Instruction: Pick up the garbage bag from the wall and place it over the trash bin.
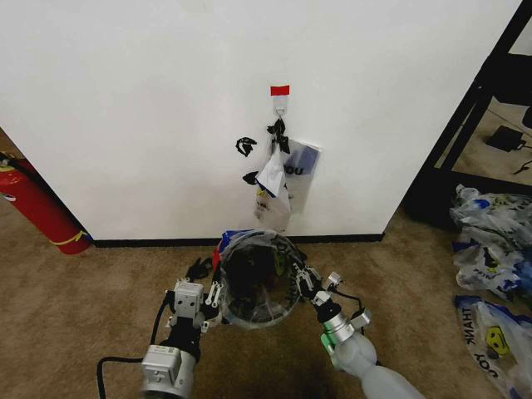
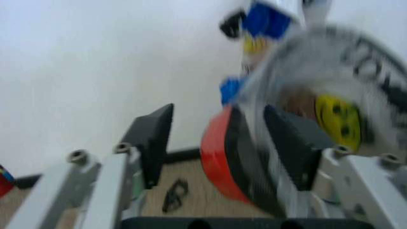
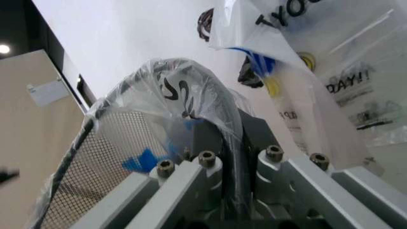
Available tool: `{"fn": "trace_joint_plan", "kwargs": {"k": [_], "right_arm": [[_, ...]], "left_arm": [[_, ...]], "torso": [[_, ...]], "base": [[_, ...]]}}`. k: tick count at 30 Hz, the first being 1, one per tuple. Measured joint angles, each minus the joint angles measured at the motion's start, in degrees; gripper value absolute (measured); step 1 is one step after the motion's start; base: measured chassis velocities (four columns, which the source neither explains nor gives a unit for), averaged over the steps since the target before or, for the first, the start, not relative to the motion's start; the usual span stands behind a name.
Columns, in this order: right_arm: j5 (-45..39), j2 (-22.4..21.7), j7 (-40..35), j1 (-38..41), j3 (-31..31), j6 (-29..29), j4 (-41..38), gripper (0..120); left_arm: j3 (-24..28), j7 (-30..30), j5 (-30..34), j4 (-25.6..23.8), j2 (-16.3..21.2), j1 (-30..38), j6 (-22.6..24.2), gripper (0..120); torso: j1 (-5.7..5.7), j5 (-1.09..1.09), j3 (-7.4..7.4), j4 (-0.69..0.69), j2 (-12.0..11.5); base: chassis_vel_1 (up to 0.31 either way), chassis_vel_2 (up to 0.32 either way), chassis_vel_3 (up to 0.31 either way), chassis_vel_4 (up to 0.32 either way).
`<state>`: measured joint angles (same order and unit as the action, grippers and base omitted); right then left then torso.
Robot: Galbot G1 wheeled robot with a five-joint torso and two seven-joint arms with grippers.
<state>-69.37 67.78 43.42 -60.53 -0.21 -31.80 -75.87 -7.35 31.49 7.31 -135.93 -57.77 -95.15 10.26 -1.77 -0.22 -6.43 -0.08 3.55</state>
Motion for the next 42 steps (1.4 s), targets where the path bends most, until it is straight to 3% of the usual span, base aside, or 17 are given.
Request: {"fn": "trace_joint_plan", "kwargs": {"k": [4,6,10,18,31,42], "right_arm": [[-0.58,-0.61,0.04,-0.57,0.54,0.04,-0.81,1],[-0.66,-0.69,0.04,-0.67,0.67,0.04,-0.87,1],[-0.59,-1.4,-0.9,-1.18,1.48,-0.36,-1.46,1],[-0.4,-1.74,-5.04,-2.16,0.98,-1.16,-4.34,1],[0.74,-1.73,-2.61,-3.58,0.39,-1.04,-6.03,1],[2.12,-2.2,-1.5,-5.91,-0.09,-0.44,-9.34,1]], "left_arm": [[0.22,-0.41,-1.5,3.85,-0.29,1.41,-0.43,81],[0.14,-0.42,-1.64,4.34,-0.27,1.72,-0.41,85],[-0.39,0.24,-4.83,9.87,0.5,3.19,0.84,99],[1.9,-1.04,-9.15,15.44,0.86,1.85,1.01,100],[3.08,-4.44,-5.63,14.22,0.05,2.28,2.63,100],[2.69,-5.7,-5.32,17.13,-0.56,5.41,2.89,100]], "torso": [[0.0,-0.01,0.0,-0.01,0.0],[0.0,0.0,0.0,0.0,0.0],[0.0,0.0,0.0,-0.01,0.0],[0.0,0.0,0.0,0.01,0.0],[0.0,0.0,0.0,0.0,0.0],[0.0,0.0,0.0,-0.01,0.0]], "base": [[0.0,0.0,0.0,0.0],[0.0,0.0,0.0,0.0],[0.0,0.0,0.0,0.0],[0.0,0.0,0.0,0.0],[0.0,0.0,0.0,0.0],[0.0,0.0,0.0,0.0]]}}
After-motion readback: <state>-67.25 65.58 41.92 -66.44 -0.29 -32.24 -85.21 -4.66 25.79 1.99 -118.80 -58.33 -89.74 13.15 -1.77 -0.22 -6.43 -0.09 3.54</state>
